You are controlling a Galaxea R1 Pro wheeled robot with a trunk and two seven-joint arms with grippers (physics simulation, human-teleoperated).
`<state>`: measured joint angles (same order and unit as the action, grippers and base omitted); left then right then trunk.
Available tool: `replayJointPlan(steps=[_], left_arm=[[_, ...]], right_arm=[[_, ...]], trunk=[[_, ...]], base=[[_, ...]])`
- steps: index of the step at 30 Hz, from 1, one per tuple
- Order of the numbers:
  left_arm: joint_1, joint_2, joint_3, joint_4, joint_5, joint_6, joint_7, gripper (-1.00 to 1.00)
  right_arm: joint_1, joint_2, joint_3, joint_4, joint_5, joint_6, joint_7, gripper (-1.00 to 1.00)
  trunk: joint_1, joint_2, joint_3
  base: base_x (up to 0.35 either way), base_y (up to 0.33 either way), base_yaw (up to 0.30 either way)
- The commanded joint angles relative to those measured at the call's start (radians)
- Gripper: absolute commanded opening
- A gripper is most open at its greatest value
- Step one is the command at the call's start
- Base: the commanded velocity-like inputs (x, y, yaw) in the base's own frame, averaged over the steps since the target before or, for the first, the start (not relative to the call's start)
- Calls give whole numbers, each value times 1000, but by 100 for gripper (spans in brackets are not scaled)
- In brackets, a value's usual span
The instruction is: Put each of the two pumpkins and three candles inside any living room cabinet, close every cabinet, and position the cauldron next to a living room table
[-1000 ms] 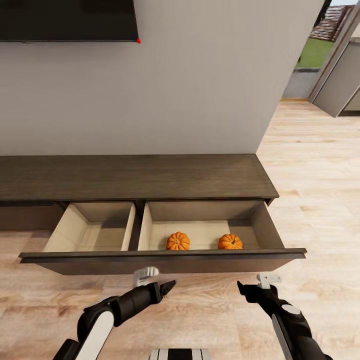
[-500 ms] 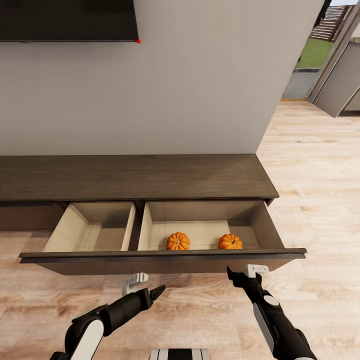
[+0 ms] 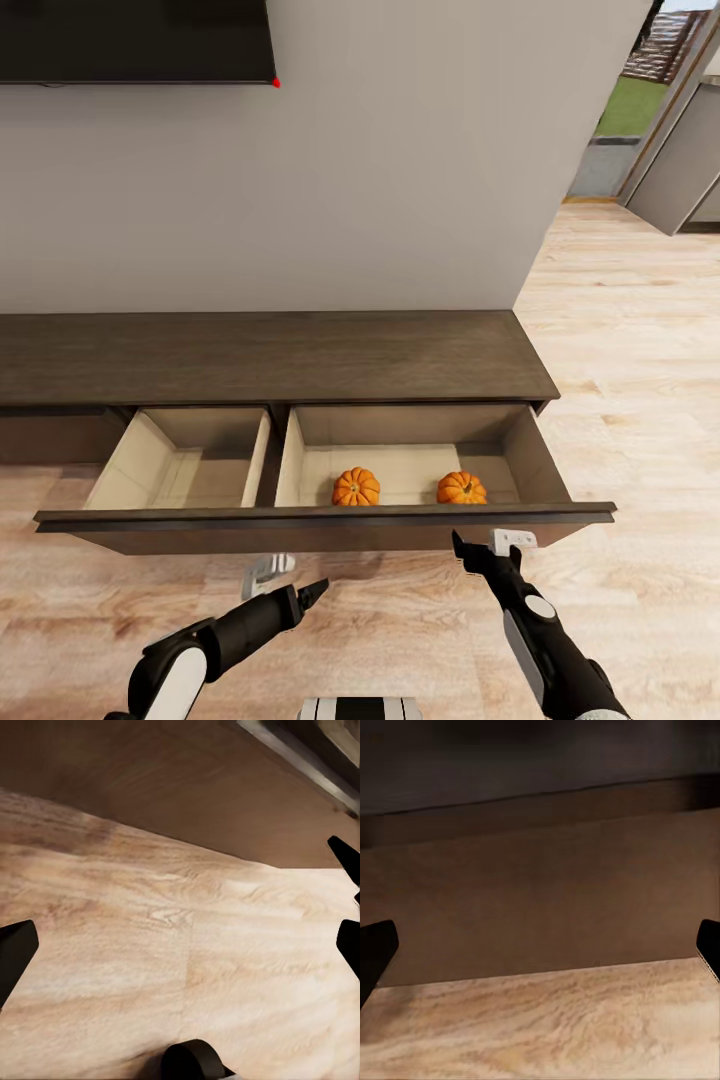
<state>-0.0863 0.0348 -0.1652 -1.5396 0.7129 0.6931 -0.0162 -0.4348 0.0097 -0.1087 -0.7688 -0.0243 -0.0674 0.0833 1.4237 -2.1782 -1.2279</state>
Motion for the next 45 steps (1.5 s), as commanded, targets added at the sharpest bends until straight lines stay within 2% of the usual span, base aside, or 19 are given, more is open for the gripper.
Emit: replayJointPlan(steps=[1, 8, 31, 45], left_arm=[[0, 1, 0, 2, 0, 0, -3, 100], [0, -1, 2, 13, 2, -14, -9, 100], [0, 0, 3, 15, 2, -15, -9, 100], [-1, -1, 1, 26, -1, -20, -10, 100]], right_arm=[[-3, 1, -5, 1, -3, -4, 9, 100], [-33, 0, -6, -3, -3, -27, 10, 100], [-36, 0, -7, -10, -3, -34, 10, 100], [-36, 0, -7, -13, -9, -34, 10, 100]], trunk=[[0, 0, -1], [0, 0, -1], [0, 0, -1], [0, 0, -1]], base=[[225, 0, 0], [298, 0, 0], [332, 4, 0], [69, 3, 0]])
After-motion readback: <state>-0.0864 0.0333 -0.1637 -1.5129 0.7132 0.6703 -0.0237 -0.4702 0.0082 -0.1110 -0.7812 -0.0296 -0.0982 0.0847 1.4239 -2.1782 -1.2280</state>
